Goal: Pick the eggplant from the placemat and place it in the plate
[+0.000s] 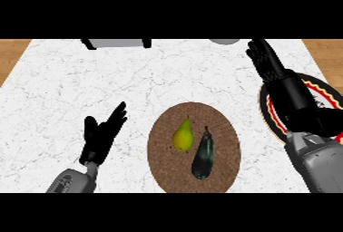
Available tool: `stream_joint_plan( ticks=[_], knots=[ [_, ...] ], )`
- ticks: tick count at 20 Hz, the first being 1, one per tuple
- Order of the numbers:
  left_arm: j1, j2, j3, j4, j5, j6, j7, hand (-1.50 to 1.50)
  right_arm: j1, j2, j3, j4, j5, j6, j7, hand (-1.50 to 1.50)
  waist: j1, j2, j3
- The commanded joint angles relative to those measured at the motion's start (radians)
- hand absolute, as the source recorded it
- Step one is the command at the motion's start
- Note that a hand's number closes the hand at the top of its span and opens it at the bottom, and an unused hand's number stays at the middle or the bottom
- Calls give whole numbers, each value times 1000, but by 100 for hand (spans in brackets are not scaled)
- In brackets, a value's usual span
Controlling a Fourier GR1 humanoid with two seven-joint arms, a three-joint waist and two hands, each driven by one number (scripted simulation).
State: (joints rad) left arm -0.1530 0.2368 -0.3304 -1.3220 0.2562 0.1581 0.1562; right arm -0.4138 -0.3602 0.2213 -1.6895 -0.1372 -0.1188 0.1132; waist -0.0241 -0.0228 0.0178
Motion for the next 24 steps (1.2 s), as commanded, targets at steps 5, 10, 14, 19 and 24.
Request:
stream_joint_plan(
  ticks=[5, 10, 14, 19, 24],
  knots=[
    [-45, 119, 137, -64, -33, 51, -41, 0, 171, 71, -131, 174, -298, 136, -38, 150, 42, 31, -13],
    [-16, 121, 162, -61, -25, 74, -48, 0, 336, 76, -166, 259, -60, -124, -164, -150, 3, 26, -12],
    [-43, 164, 219, -28, 4, 4, -34, 0, 458, 137, -91, 339, -72, 43, -423, -150, 21, 24, -17],
    [-25, 137, 221, -30, -13, -10, -71, 0, 445, 21, -18, 352, 62, 123, -397, -150, 24, 22, -18],
    [1, 110, 191, -111, -59, 26, 9, 0, 431, -23, 16, 241, 121, 146, -243, -150, 24, 21, -18]
  ],
)
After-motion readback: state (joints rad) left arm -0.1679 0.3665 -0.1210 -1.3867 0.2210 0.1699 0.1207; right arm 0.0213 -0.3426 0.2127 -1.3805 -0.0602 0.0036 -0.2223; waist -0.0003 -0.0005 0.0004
